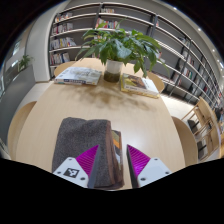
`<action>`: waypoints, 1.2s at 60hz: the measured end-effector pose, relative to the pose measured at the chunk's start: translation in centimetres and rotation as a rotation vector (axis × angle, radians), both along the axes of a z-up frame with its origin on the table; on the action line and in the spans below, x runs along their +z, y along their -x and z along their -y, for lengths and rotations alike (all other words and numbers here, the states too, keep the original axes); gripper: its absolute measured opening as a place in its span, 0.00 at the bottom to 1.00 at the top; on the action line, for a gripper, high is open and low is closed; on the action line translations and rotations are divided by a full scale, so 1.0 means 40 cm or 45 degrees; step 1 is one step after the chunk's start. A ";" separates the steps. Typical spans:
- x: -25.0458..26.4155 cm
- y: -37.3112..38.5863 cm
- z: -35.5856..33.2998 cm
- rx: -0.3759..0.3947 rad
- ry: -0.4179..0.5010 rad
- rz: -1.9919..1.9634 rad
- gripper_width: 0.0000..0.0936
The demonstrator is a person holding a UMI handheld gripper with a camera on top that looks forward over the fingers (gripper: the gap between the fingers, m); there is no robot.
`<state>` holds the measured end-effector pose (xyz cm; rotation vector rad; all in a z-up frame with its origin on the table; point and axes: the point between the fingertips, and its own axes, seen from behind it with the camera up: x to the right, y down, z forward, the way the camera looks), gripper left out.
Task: Fold towel
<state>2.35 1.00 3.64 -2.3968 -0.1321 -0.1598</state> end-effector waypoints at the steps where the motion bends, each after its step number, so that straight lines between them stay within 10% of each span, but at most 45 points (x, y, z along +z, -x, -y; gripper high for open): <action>1: 0.007 0.000 0.002 0.001 -0.001 0.001 0.59; 31: 0.497 -0.032 0.198 -0.042 -0.388 -0.145 0.74; 72: 0.527 -0.005 0.555 -0.120 -0.447 -0.177 0.74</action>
